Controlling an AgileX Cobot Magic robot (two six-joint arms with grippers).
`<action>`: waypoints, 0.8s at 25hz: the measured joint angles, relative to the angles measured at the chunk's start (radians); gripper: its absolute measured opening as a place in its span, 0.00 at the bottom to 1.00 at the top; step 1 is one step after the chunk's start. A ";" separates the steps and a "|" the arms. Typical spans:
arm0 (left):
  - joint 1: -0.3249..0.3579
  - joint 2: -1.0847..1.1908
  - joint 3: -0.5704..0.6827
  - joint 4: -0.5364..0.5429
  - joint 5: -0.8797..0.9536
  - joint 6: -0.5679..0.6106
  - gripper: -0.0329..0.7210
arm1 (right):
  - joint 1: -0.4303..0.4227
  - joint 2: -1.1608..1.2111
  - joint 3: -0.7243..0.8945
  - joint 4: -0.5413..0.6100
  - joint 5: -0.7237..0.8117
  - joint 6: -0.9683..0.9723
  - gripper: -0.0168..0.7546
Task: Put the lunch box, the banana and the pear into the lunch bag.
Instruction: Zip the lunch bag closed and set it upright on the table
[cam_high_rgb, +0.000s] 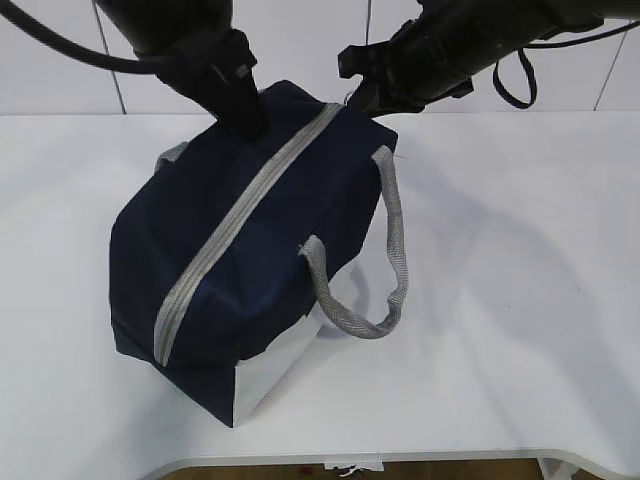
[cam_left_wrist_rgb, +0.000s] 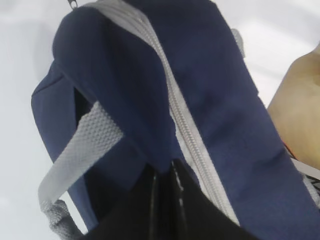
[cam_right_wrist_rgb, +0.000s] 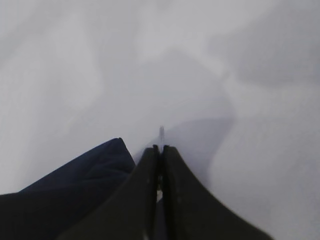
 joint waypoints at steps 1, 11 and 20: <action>0.000 0.008 0.000 0.006 -0.003 0.000 0.04 | 0.000 0.001 0.000 0.000 -0.010 0.000 0.07; 0.000 0.033 0.000 0.066 -0.009 0.004 0.04 | 0.000 0.001 0.000 -0.026 -0.047 0.000 0.55; 0.079 0.033 0.000 0.095 -0.013 -0.156 0.11 | 0.000 -0.047 0.000 -0.254 0.096 0.075 0.59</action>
